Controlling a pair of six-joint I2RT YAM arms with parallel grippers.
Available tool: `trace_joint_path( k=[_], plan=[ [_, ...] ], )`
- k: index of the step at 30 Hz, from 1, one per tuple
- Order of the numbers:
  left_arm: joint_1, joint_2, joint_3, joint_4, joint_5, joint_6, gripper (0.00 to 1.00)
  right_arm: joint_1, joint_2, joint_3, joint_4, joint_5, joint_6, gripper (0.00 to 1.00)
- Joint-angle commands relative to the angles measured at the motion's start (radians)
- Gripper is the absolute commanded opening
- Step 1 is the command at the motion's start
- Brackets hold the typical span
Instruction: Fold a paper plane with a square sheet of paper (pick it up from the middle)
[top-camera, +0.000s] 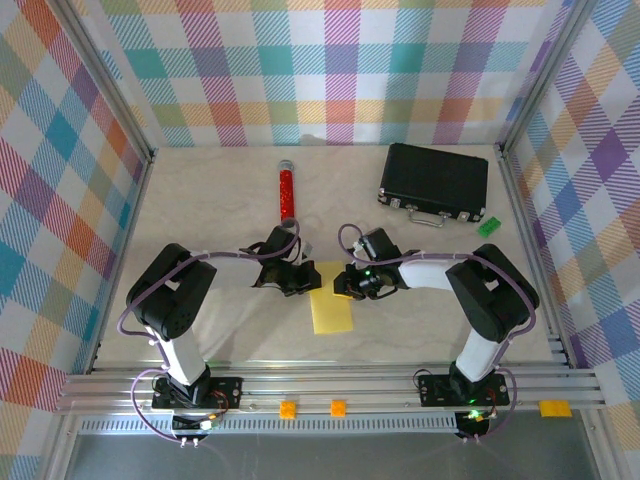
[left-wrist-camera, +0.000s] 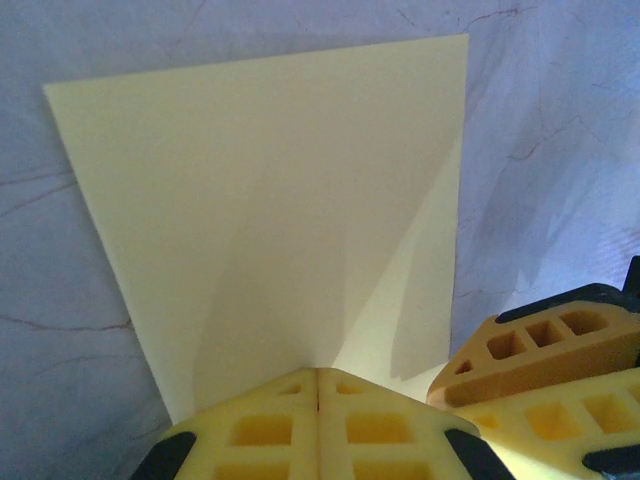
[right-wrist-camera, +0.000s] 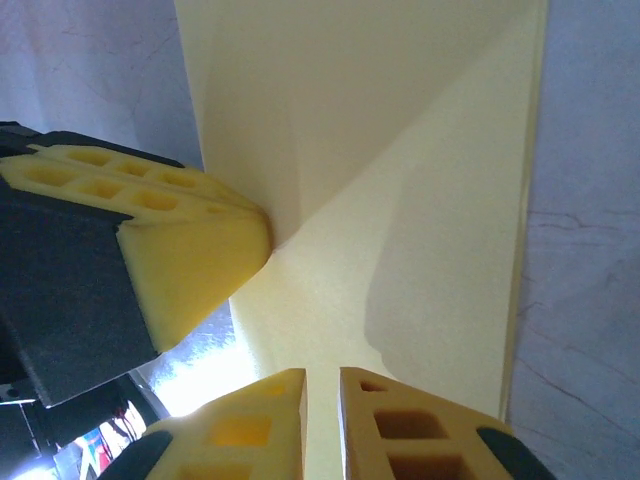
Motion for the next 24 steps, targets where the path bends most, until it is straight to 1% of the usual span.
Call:
trace_joint_path(
  k=[1,11,16,19,24],
  plan=[
    [-0.003,0.015,-0.002,0.019,-0.023,-0.017,0.07,0.002,0.022,0.011,0.017,-0.042,-0.008,0.17],
    [-0.003,0.019,-0.024,0.016,-0.020,-0.007,0.07,0.001,0.043,-0.037,0.029,-0.027,-0.012,0.17],
    [-0.002,0.016,-0.031,-0.006,-0.037,0.011,0.07,0.002,0.065,-0.052,-0.014,0.031,-0.020,0.14],
    [-0.003,0.009,-0.026,0.001,-0.024,0.009,0.07,0.004,0.073,-0.059,-0.024,0.046,-0.023,0.13],
    [-0.004,-0.054,-0.008,0.031,0.035,-0.021,0.13,0.008,0.071,-0.044,-0.059,0.074,-0.027,0.11]
  ],
)
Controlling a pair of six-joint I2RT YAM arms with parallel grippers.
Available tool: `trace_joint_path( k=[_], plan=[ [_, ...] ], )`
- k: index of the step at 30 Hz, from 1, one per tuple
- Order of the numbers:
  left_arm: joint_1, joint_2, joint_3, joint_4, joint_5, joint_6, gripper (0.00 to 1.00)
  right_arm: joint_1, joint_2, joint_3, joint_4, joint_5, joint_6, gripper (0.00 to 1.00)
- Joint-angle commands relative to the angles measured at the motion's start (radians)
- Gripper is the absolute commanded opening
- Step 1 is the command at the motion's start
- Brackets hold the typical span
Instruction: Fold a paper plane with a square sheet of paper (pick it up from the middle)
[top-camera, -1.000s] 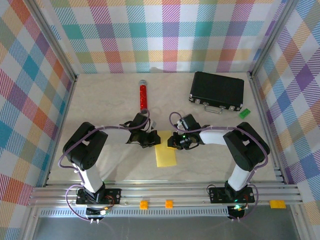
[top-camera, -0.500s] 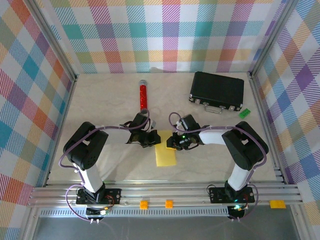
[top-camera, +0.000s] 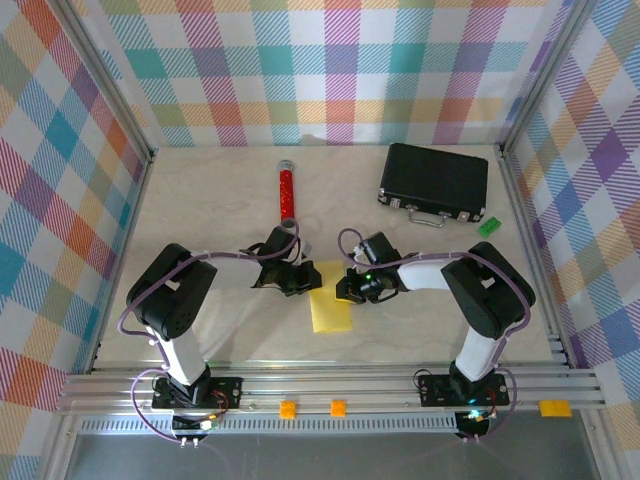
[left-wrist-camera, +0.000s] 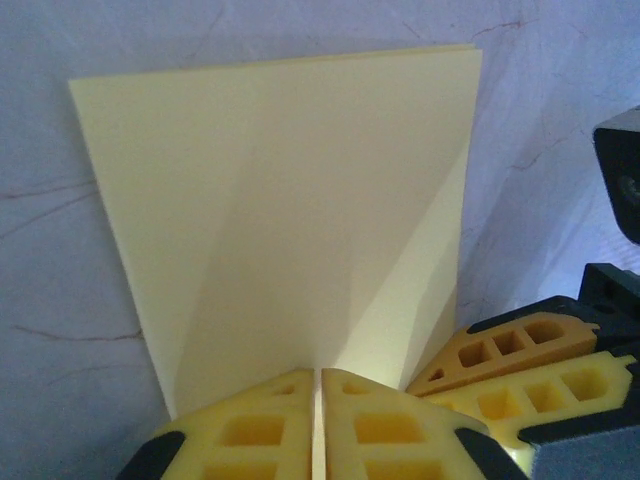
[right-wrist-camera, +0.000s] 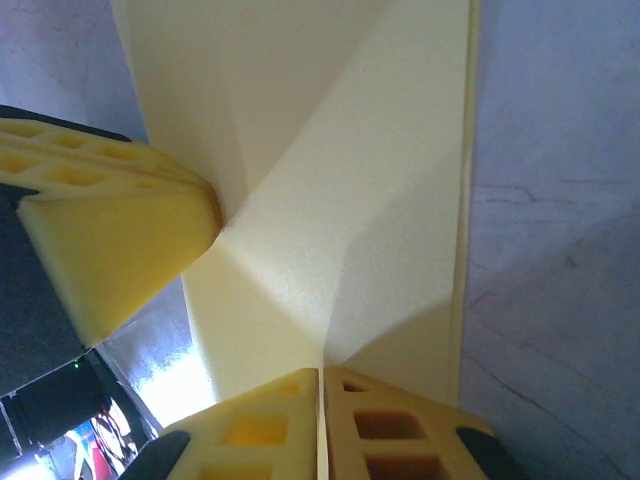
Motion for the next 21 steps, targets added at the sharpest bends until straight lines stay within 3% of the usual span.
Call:
trace_joint_path(
  k=[1,6,13,21],
  plan=[
    [-0.004,-0.077,0.004,0.011,0.050,-0.018,0.14,0.007,0.044,-0.014,-0.085,0.075,-0.021,0.10],
    [-0.011,-0.173,-0.019,-0.016,0.063,-0.028,0.12,0.009,0.044,-0.011,-0.088,0.077,-0.015,0.09],
    [-0.057,-0.135,-0.089,0.026,0.091,-0.045,0.08,0.009,0.008,-0.004,-0.048,0.043,0.001,0.12],
    [-0.074,-0.101,-0.095,0.054,0.041,-0.043,0.07,0.008,-0.097,0.020,-0.044,0.007,0.006,0.29]
  ],
)
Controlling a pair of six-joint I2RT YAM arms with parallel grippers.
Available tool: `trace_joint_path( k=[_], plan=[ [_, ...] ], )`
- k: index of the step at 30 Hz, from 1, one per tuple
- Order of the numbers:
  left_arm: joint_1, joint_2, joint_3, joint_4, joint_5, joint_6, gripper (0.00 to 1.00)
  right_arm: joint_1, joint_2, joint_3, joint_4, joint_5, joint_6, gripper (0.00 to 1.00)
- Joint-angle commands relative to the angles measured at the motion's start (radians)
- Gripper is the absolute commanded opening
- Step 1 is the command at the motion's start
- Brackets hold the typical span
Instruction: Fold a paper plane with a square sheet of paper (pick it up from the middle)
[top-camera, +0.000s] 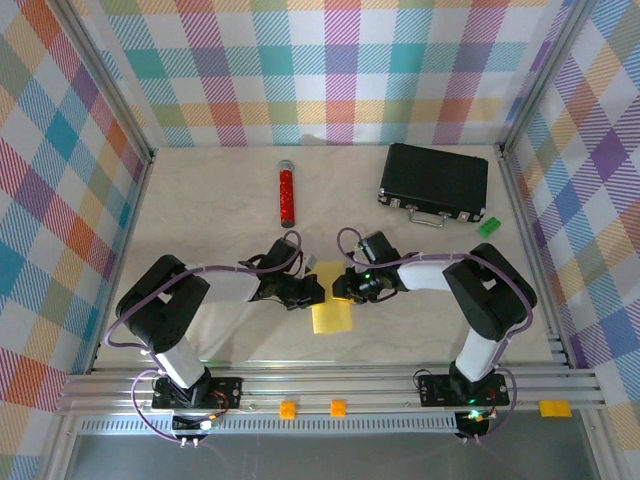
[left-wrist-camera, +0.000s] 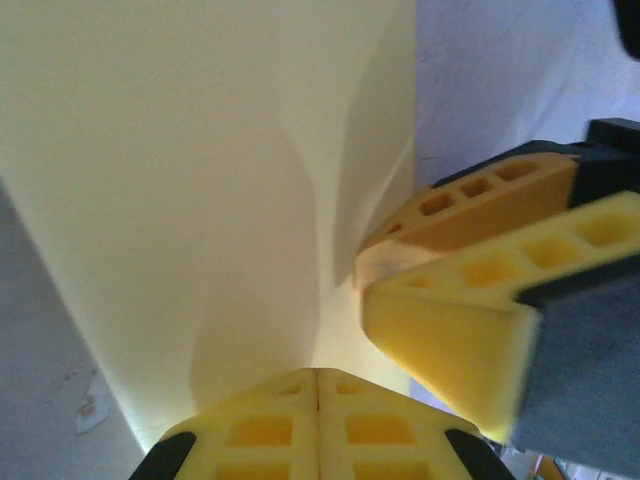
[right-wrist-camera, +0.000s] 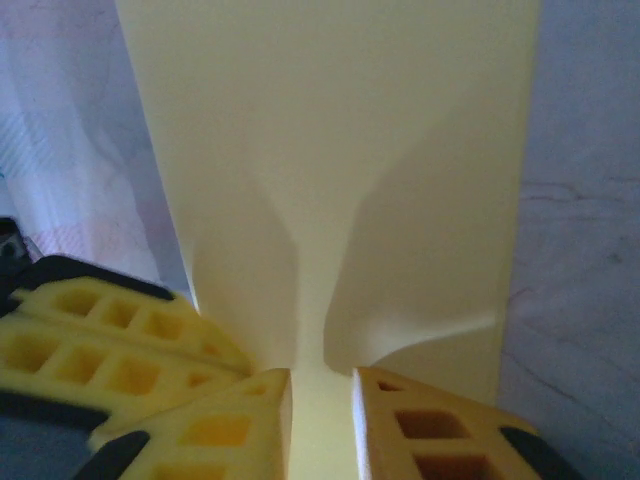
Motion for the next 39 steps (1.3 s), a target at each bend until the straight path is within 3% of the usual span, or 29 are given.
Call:
trace_joint_path(
  k=[1,5,11,19,27,32,39],
  plan=[
    [-0.001,-0.023,0.008,0.027,-0.024,0.005,0.07,0.008,-0.097,0.008,-0.050,0.025,0.000,0.30],
    [0.001,-0.058,0.059,-0.026,-0.064,0.042,0.08,0.007,-0.209,-0.027,-0.135,0.113,0.009,0.34],
    [0.021,-0.027,0.093,-0.046,-0.082,0.067,0.08,0.008,-0.307,-0.137,-0.101,0.114,0.097,0.40],
    [0.030,0.028,0.060,-0.012,-0.110,0.081,0.08,0.021,-0.322,-0.226,-0.002,0.045,0.177,0.45],
    [0.034,0.079,-0.006,0.093,-0.090,0.056,0.07,0.041,-0.361,-0.215,-0.008,0.075,0.191,0.46],
    [0.034,0.077,-0.023,0.101,-0.095,0.048,0.08,0.071,-0.345,-0.170,0.015,0.055,0.185,0.40],
    [0.034,0.062,-0.029,0.115,-0.083,0.034,0.08,0.175,-0.218,-0.061,0.006,0.045,0.153,0.23]
  ],
)
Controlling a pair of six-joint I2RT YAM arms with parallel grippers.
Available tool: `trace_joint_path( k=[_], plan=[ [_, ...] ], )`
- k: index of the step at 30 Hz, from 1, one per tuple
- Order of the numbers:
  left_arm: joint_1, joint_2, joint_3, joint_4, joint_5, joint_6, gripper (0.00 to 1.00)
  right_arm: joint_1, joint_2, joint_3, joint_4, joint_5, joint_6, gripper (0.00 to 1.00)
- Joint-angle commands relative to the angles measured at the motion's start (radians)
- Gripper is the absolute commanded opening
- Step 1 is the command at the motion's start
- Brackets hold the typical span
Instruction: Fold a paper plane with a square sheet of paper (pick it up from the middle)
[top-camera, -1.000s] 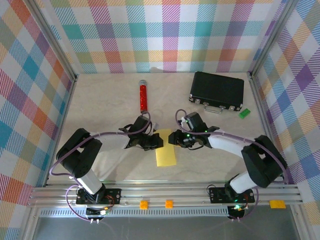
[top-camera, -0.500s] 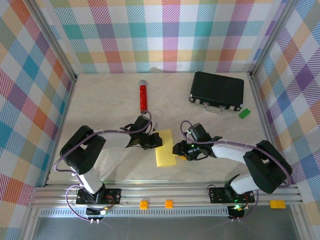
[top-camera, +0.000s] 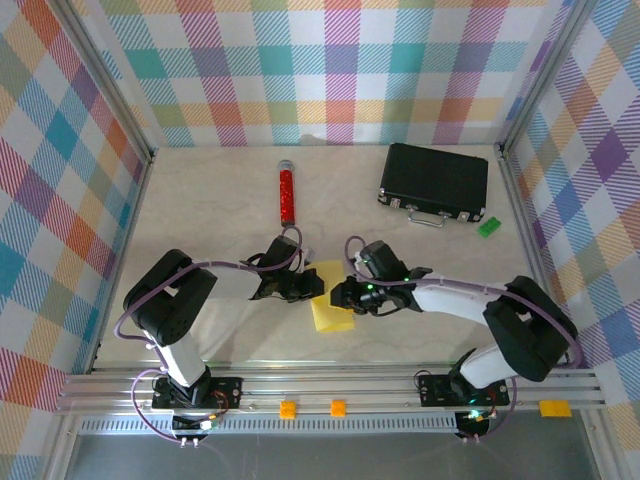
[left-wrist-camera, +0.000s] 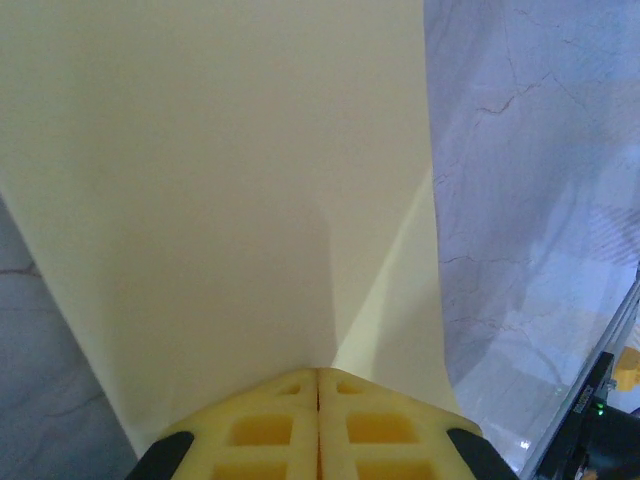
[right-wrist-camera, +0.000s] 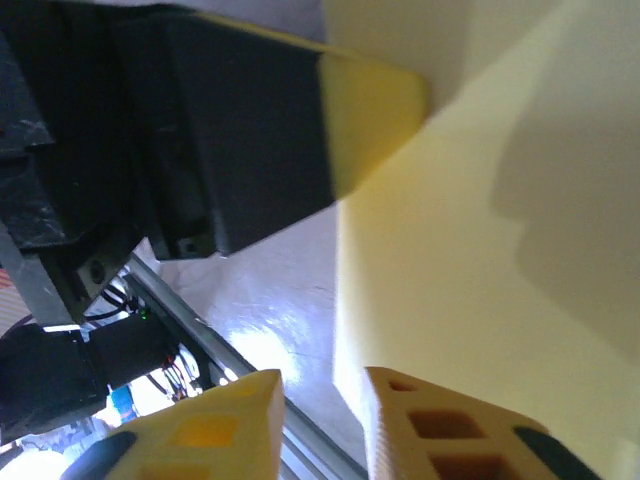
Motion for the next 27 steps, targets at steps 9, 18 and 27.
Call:
trace_joint_path(
  k=[9,18,27],
  plan=[
    [0.006,-0.023,-0.019,-0.029,0.006,-0.012,0.09,0.077,0.167,0.075,0.114,-0.044,0.015,0.03],
    [0.007,-0.041,0.003,-0.045,0.014,-0.015,0.09,0.107,0.236,0.016,0.132,0.001,0.042,0.02],
    [0.025,-0.076,0.047,-0.074,0.027,-0.004,0.12,0.120,0.259,-0.038,0.135,0.028,0.053,0.02]
  ],
)
